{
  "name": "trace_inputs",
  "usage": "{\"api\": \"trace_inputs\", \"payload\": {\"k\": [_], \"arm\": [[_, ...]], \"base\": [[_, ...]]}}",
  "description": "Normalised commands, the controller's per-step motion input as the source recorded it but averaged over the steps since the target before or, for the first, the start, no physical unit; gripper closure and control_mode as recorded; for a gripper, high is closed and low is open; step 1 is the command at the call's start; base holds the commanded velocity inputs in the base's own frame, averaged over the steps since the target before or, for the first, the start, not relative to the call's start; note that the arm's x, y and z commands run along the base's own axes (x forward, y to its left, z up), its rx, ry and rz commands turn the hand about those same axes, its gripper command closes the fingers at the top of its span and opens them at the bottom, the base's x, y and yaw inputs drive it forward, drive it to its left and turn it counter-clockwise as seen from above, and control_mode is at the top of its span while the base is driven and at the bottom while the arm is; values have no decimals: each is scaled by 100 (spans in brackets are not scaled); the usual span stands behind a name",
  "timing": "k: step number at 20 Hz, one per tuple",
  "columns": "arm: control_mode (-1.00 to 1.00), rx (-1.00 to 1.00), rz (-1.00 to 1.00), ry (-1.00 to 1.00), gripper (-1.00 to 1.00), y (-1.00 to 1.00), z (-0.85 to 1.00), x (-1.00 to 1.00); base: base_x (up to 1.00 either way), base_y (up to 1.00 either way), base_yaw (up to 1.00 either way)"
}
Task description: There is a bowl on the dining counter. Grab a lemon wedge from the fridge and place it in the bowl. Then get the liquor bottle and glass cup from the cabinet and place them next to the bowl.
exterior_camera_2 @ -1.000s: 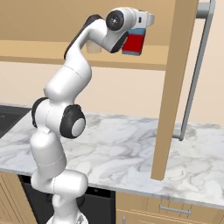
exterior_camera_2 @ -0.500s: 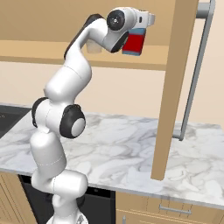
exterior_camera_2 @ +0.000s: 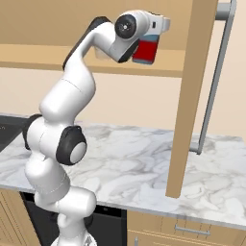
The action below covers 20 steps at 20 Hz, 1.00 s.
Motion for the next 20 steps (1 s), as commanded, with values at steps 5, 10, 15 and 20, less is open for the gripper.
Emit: {"api": "trace_inputs", "payload": {"k": [5,10,15,20], "arm": [[-100,0,-5,-4,100,10,-6,-99],[-100,0,-1,5,100,41,0,-100],[-100,0,0,15,100,47,0,-96],[-100,0,0,20,100,30,1,-91]], "base": [[0,0,0],[0,0,0],[0,0,0],[0,0,0]]}}
